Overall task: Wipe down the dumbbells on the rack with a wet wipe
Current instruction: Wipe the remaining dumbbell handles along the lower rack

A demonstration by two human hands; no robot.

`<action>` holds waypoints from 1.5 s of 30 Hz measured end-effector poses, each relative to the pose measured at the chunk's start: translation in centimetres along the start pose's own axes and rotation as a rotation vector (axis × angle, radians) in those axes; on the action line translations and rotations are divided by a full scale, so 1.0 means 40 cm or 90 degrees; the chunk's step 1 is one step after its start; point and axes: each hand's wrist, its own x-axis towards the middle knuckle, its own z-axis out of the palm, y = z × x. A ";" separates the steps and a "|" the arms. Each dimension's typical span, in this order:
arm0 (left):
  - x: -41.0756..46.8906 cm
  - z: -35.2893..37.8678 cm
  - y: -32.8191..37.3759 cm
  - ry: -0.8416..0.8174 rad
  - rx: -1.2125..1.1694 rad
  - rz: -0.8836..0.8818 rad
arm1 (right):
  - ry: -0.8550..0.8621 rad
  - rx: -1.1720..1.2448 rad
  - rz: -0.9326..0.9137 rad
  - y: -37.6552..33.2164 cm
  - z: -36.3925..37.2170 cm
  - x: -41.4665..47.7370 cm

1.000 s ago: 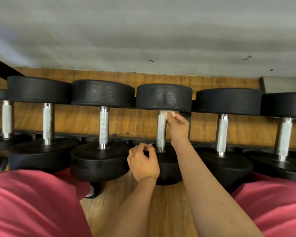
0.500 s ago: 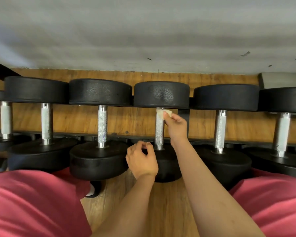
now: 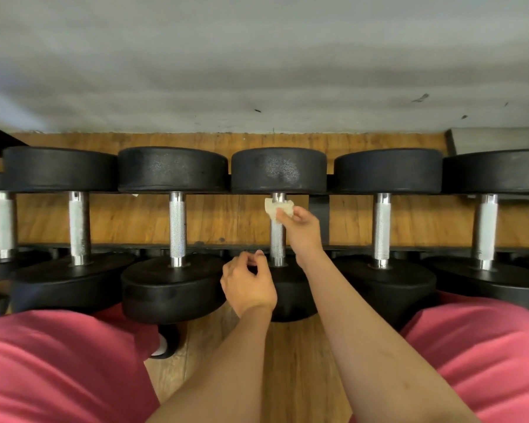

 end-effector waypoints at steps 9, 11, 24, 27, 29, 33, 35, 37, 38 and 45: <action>0.003 0.002 -0.005 0.007 0.001 0.000 | 0.023 0.004 -0.019 0.007 -0.006 0.010; 0.003 0.004 -0.006 0.005 0.003 0.006 | -0.017 -0.002 -0.008 0.004 -0.006 0.010; 0.005 0.006 -0.008 0.004 0.006 -0.012 | 0.040 0.004 -0.029 0.014 -0.011 0.012; 0.006 0.007 -0.009 0.003 0.003 -0.021 | 0.032 0.021 -0.022 0.019 -0.013 0.005; 0.003 0.006 -0.009 0.005 0.005 -0.019 | -0.012 0.020 -0.018 0.025 -0.009 0.000; 0.004 0.005 -0.005 0.004 0.003 -0.015 | 0.018 0.025 -0.042 0.034 -0.012 -0.001; 0.005 0.006 -0.006 0.004 0.003 -0.015 | 0.046 0.017 -0.040 0.042 -0.017 -0.003; 0.004 0.005 -0.004 0.005 -0.001 -0.011 | 0.017 0.012 -0.022 0.042 -0.019 -0.010; 0.004 0.004 -0.003 0.004 -0.001 -0.009 | -0.008 0.005 -0.012 0.040 -0.019 -0.010; 0.002 0.001 -0.004 0.001 -0.004 0.000 | -0.016 -0.075 -0.025 0.032 -0.051 0.004</action>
